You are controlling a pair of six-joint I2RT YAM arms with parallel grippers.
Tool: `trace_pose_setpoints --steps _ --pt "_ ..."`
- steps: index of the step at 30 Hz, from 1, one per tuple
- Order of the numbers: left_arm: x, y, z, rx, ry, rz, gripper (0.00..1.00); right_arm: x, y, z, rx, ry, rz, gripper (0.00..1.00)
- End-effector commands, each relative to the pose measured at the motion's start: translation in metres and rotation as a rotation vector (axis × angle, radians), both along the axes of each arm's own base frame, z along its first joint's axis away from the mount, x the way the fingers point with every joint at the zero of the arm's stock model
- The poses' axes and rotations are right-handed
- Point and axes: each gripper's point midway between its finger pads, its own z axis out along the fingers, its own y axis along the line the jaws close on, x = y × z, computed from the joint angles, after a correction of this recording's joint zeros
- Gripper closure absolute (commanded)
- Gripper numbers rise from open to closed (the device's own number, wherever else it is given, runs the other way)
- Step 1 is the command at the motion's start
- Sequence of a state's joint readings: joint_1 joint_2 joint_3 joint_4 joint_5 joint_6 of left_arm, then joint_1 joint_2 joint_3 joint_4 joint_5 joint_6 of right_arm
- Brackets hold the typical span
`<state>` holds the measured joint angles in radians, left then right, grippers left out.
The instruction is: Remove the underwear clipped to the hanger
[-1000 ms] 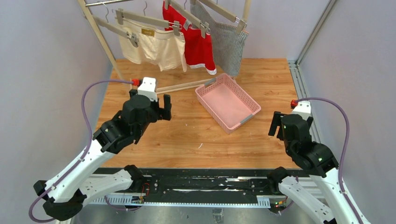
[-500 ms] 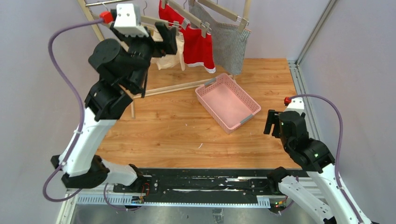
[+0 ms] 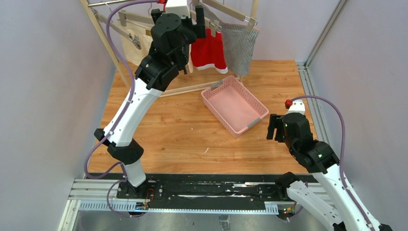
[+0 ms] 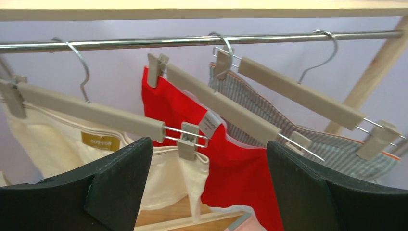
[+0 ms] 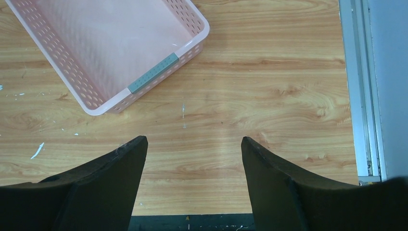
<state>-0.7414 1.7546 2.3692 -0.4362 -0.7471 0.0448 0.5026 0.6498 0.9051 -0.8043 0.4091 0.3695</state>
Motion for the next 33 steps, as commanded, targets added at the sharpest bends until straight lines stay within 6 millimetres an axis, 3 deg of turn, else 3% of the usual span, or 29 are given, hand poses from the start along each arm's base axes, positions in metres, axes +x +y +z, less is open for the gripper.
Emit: trace_pose_setpoints --steps 1,9,17,26,33 --pt "-0.003 0.037 0.022 -0.099 -0.059 0.161 0.02 0.001 0.001 -0.007 0.012 0.012 0.002 0.27" --pt "0.023 0.049 0.008 -0.184 -0.055 0.198 0.02 0.005 0.011 -0.021 0.024 0.050 0.031 0.28" --pt "0.055 0.066 -0.021 -0.224 -0.006 0.245 0.02 0.004 0.020 -0.028 0.047 0.073 0.063 0.30" --pt "0.069 0.069 -0.033 -0.240 0.006 0.261 0.02 0.005 0.024 -0.033 0.061 0.071 0.075 0.33" --pt "0.083 0.083 -0.046 -0.263 0.024 0.289 0.02 0.004 0.026 -0.040 0.065 0.075 0.096 0.36"
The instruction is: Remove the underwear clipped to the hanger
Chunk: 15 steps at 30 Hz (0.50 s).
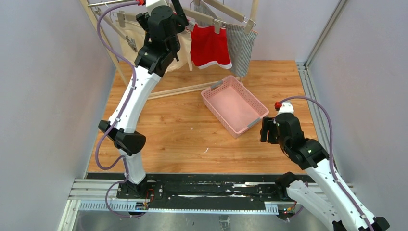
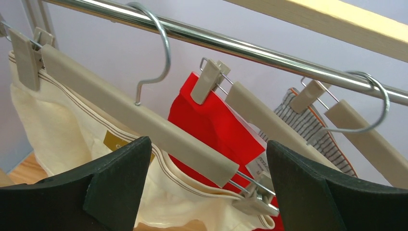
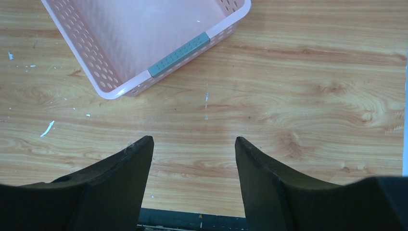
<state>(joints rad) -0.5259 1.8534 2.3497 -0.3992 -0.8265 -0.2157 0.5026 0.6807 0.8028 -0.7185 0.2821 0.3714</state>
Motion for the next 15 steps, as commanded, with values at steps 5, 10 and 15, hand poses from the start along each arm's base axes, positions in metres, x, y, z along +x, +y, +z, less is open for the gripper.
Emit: trace_pose_setpoints --steps 5,10,15 --pt "0.019 0.017 -0.019 -0.075 0.016 0.022 0.02 -0.002 0.005 -0.011 0.040 0.009 0.012 0.36" --pt "0.025 0.017 -0.033 -0.065 0.051 0.022 0.02 -0.002 0.011 -0.018 0.078 0.018 0.020 0.37" --pt "0.017 0.024 -0.036 -0.047 0.068 0.035 0.02 -0.002 0.012 -0.019 0.082 0.025 0.019 0.38"
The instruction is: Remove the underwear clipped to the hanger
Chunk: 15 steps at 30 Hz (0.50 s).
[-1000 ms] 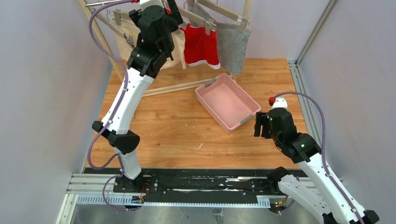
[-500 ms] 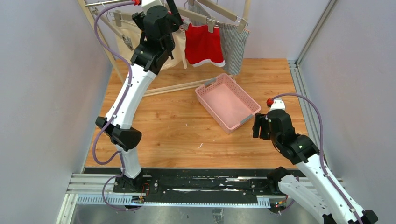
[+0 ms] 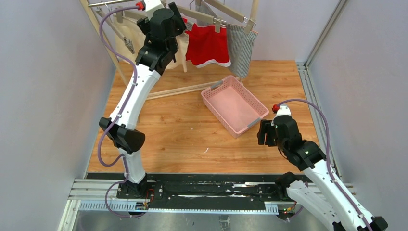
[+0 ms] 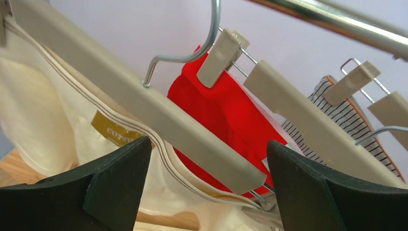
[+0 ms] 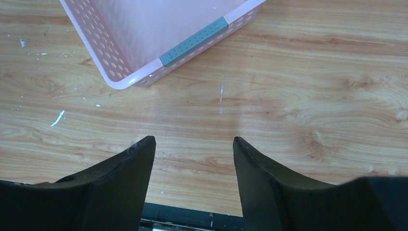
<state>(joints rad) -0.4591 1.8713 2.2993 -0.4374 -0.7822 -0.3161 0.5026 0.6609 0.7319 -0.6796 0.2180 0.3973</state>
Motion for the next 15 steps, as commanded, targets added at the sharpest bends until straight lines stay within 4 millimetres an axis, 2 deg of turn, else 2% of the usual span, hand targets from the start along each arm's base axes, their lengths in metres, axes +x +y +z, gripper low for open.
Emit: trace_pose_setpoints --steps 1,10,13,15 --pt "-0.009 0.010 -0.001 0.000 0.005 0.020 0.02 0.003 0.001 0.001 0.028 -0.008 -0.016 0.38" --pt "-0.031 0.036 0.007 0.029 -0.010 0.082 0.01 0.002 0.006 -0.005 0.040 0.018 -0.006 0.41" --pt "-0.034 0.038 0.015 0.034 -0.030 0.068 0.14 0.001 0.007 -0.007 0.047 0.029 0.001 0.42" --pt "-0.036 0.038 0.023 0.031 -0.049 0.050 0.29 0.000 0.008 -0.008 0.049 0.033 0.002 0.42"
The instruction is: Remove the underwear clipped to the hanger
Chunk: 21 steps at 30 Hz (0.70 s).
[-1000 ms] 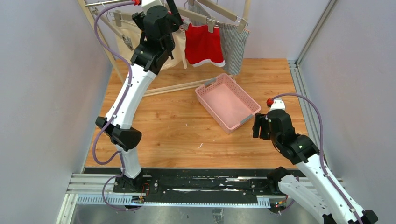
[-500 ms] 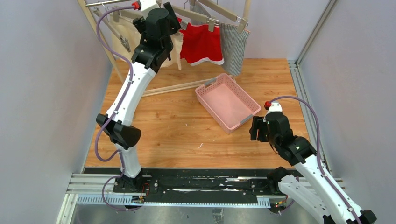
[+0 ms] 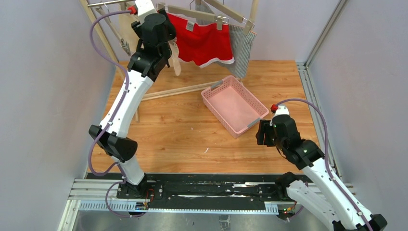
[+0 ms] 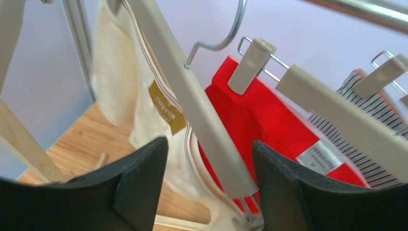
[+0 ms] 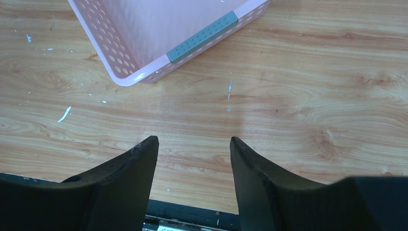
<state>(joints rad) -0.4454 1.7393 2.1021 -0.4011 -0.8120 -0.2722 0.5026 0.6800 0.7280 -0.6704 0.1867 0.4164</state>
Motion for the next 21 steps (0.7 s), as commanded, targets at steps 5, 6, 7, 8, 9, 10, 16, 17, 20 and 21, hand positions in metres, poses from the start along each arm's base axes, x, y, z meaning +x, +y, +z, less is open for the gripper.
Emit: trace_pose_setpoints --steps 5,6,7,8,9,10,16,17,20,21 --pt "-0.014 0.016 0.041 -0.013 -0.103 -0.010 0.44 0.000 0.002 -0.009 0.018 0.029 -0.011 0.43" --pt "-0.013 0.017 0.040 -0.010 -0.101 -0.011 0.45 0.001 0.002 -0.010 0.018 0.031 -0.008 0.44" --pt "-0.012 0.017 0.040 -0.007 -0.097 -0.014 0.45 0.001 0.003 -0.010 0.019 0.033 -0.006 0.45" --pt "-0.010 0.017 0.038 -0.003 -0.092 -0.015 0.45 0.001 0.003 -0.009 0.021 0.033 -0.005 0.45" --pt "-0.009 0.017 0.036 0.000 -0.087 -0.017 0.45 0.001 0.004 -0.008 0.023 0.032 -0.002 0.45" --pt "-0.007 0.018 0.034 0.002 -0.083 -0.018 0.45 0.001 0.004 -0.007 0.024 0.030 -0.001 0.45" --pt "0.000 0.019 0.027 0.008 -0.069 -0.027 0.48 0.001 0.003 -0.003 0.024 0.015 -0.004 0.46" --pt "0.001 0.018 0.027 0.010 -0.068 -0.028 0.50 0.002 0.003 -0.003 0.024 0.014 -0.005 0.46" --pt "0.002 0.020 0.027 0.020 -0.064 -0.028 0.63 0.002 0.003 -0.003 0.023 0.017 -0.005 0.46" --pt "0.003 0.020 0.026 0.023 -0.058 -0.029 0.70 0.002 0.003 -0.003 0.022 0.016 -0.005 0.46"
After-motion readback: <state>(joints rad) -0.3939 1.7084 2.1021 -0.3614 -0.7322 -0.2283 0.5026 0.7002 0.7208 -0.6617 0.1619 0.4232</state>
